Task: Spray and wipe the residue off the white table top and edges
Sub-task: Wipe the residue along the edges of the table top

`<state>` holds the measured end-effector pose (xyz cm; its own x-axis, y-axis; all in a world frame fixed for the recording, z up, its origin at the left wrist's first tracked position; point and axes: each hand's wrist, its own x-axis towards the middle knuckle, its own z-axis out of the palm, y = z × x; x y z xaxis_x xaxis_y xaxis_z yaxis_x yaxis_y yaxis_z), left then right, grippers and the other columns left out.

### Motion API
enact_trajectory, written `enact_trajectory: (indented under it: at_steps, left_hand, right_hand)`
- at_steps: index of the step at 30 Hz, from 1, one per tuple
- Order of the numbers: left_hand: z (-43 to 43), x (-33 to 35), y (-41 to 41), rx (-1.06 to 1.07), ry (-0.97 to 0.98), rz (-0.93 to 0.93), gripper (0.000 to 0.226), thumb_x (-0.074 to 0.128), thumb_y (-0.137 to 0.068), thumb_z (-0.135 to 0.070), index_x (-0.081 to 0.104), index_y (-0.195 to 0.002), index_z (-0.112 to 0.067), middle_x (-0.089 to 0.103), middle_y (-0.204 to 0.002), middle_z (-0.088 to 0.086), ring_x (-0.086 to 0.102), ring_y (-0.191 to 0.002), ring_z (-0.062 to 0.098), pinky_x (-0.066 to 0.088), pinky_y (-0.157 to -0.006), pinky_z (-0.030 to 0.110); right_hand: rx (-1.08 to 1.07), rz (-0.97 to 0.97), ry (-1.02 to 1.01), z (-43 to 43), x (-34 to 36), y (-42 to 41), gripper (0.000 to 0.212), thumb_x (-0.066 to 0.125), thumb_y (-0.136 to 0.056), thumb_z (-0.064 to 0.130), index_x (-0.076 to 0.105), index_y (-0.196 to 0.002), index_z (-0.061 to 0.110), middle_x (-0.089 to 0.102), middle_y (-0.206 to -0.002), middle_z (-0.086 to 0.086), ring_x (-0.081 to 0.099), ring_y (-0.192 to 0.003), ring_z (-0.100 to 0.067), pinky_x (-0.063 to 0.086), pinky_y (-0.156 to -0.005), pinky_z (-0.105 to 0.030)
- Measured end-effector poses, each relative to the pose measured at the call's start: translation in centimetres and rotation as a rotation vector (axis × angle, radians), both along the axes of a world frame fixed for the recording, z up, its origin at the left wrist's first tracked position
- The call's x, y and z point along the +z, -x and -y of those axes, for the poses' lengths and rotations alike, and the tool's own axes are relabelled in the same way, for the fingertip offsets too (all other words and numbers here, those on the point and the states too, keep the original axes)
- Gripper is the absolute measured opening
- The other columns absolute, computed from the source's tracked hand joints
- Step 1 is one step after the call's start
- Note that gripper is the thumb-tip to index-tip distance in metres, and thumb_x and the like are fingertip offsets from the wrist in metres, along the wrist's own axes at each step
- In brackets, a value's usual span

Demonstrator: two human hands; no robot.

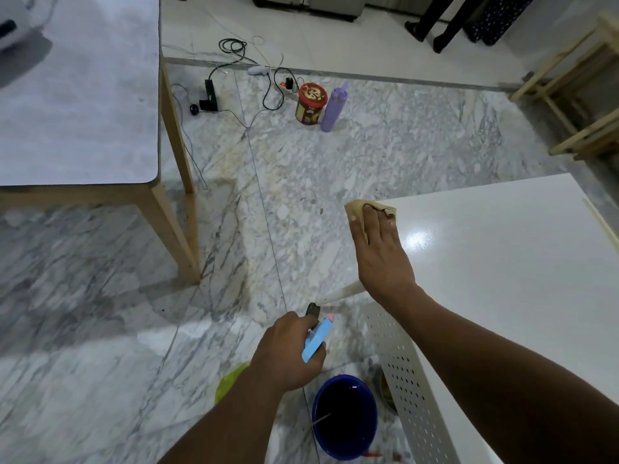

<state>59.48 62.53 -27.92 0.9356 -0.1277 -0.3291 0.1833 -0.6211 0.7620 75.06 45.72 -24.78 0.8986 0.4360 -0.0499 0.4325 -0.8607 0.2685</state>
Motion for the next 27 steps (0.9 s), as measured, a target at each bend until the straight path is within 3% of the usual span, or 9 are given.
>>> enact_trajectory:
  at_steps: [4,7,15,20,23,27]
  left_hand:
    - [0.1,0.3,-0.2,0.015,0.015,0.016,0.014,0.065,-0.093,-0.038,0.057,-0.095,-0.027,0.056,-0.095,0.001,0.052,-0.08,0.014,0.03,-0.059,0.015]
    - [0.4,0.5,0.5,0.014,0.013,0.016,0.013,0.065,-0.093,-0.038,0.055,-0.094,-0.03,0.054,-0.095,0.0,0.051,-0.081,0.015,0.036,-0.067,0.023]
    - [3.2,1.6,2.9,-0.011,0.018,0.043,0.021,0.066,-0.091,-0.033,0.063,-0.093,-0.012,0.058,-0.088,0.005,0.061,-0.081,0.025,0.048,-0.068,0.033]
    - [6.4,2.6,6.4,-0.042,0.012,0.039,0.023,0.067,-0.09,-0.032,0.055,-0.08,-0.015,0.056,-0.081,0.005,0.058,-0.072,0.025,0.037,-0.059,0.029]
    - [8.2,2.9,8.7,-0.055,0.006,0.046,0.02,0.067,-0.089,-0.031,0.058,-0.084,-0.014,0.056,-0.082,0.005,0.057,-0.073,0.024,0.034,-0.057,0.027]
    - [10.8,3.5,13.0,-0.042,-0.003,0.068,0.022,0.068,-0.088,-0.029,0.051,-0.077,-0.02,0.047,-0.074,-0.003,0.053,-0.069,0.022,0.029,-0.053,0.024]
  right_hand:
    - [-0.004,-0.016,0.002,0.0,0.6,0.4,0.07,0.028,-0.082,-0.002,0.026,-0.153,-0.002,0.026,-0.156,-0.033,0.026,-0.143,-0.052,0.024,-0.118,-0.06]
    - [0.011,-0.005,-0.005,0.7,0.7,2.3,0.07,0.029,-0.08,-0.004,0.032,-0.15,-0.004,0.029,-0.154,-0.033,0.029,-0.141,-0.053,0.027,-0.116,-0.061]
    - [0.019,-0.025,-0.01,3.2,1.1,7.2,0.08,0.064,-0.071,-0.011,0.038,-0.147,-0.004,0.034,-0.152,-0.033,0.035,-0.138,-0.053,0.033,-0.113,-0.06]
    - [0.001,-0.035,-0.025,6.6,1.1,13.2,0.081,0.071,-0.072,-0.008,0.04,-0.146,-0.004,0.035,-0.152,-0.032,0.037,-0.138,-0.052,0.035,-0.112,-0.058]
    - [-0.003,-0.057,-0.018,8.2,0.8,16.4,0.081,0.075,-0.071,-0.005,0.042,-0.145,-0.004,0.036,-0.152,-0.032,0.037,-0.138,-0.052,0.036,-0.111,-0.059]
    - [0.023,-0.046,-0.002,10.9,0.9,20.4,0.076,0.069,-0.077,-0.003,0.039,-0.147,-0.003,0.032,-0.154,-0.031,0.033,-0.14,-0.052,0.03,-0.115,-0.059]
